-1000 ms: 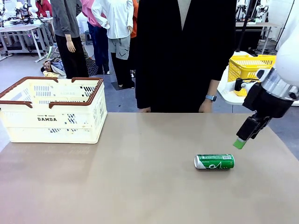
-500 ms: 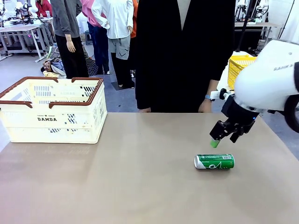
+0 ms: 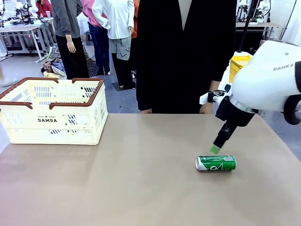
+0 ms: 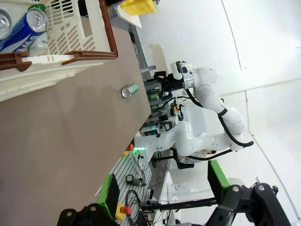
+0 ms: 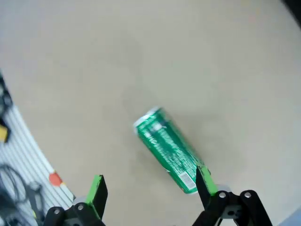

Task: Place the drinks into the Shopping basket.
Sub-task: Pick up one drink and place it into the Shopping basket.

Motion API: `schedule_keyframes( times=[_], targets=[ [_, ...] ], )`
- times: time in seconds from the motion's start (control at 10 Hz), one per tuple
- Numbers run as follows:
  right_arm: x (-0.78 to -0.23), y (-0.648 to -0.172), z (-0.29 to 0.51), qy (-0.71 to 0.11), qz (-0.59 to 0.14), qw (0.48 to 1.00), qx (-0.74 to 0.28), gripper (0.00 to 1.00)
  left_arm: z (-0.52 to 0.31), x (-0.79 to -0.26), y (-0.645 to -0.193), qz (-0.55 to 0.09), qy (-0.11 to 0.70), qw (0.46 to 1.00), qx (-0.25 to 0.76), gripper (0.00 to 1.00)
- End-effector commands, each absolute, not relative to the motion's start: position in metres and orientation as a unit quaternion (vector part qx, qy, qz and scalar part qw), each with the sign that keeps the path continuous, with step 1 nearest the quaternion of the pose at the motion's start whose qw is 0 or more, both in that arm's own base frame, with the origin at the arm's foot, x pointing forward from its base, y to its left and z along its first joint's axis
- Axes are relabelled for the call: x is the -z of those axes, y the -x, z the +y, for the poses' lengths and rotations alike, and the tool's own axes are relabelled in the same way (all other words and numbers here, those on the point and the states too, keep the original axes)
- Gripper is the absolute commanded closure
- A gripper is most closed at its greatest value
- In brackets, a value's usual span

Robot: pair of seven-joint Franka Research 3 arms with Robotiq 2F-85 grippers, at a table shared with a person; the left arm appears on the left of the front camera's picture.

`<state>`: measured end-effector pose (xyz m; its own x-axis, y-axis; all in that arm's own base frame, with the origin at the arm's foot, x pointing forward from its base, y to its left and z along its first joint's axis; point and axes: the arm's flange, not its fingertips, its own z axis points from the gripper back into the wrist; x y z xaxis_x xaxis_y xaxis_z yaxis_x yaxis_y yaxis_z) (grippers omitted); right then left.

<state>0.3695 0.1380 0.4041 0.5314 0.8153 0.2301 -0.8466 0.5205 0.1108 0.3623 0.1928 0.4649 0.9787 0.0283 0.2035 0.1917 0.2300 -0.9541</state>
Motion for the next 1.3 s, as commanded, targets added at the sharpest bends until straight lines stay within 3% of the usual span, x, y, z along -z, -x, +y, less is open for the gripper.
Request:
schedule_keyframes(
  times=[0.0,0.3,0.4,0.6,0.7,1.0,1.2],
  targets=[
    [-0.397,-0.360,0.123,-0.190,-0.004,0.600,-0.777,0.00,0.194,-0.466,-0.360,-0.086,0.616,0.781,0.058,0.00],
    [-0.396,-0.350,0.131,-0.103,-0.031,0.601,-0.792,0.00,0.194,-0.466,-0.360,-0.086,0.616,0.781,0.058,0.00],
    [-0.400,-0.353,0.134,-0.084,-0.068,0.651,-0.751,0.00,0.194,-0.466,-0.360,-0.086,0.616,0.781,0.058,0.00],
    [-0.392,-0.346,0.137,-0.127,-0.027,0.665,-0.735,0.00,0.194,-0.466,-0.360,-0.086,0.616,0.781,0.058,0.00],
    [-0.395,-0.347,0.139,-0.111,-0.031,0.642,-0.758,0.00,0.194,-0.466,-0.360,-0.086,0.616,0.781,0.058,0.00],
    [-0.364,-0.361,0.140,-0.062,-0.084,0.666,-0.739,0.00,0.194,-0.466,-0.360,-0.086,0.616,0.781,0.058,0.00],
    [-0.341,-0.368,0.137,-0.025,-0.082,0.691,-0.718,0.00,0.194,-0.466,-0.360,-0.086,0.616,0.781,0.058,0.00]
  ],
)
